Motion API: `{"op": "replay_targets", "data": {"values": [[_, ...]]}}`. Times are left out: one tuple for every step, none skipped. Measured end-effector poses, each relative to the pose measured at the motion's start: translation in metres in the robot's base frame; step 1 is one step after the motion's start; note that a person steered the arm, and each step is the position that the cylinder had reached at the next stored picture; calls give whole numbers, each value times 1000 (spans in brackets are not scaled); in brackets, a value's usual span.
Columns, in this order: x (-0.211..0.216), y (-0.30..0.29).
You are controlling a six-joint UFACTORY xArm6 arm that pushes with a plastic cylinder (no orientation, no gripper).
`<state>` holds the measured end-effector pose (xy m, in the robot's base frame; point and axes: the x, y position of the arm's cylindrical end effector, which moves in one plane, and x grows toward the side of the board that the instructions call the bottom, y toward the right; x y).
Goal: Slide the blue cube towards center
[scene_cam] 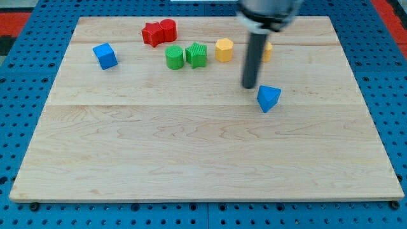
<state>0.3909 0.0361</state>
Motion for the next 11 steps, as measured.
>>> {"op": "replay_targets", "data": {"values": [[-11, -117], [-13, -202], [-48, -293], [-91, -339], [-96, -289], [-88, -233], [-76, -203], [-65, -217], [-57, -222], [-6, -215], [31, -202]]}}
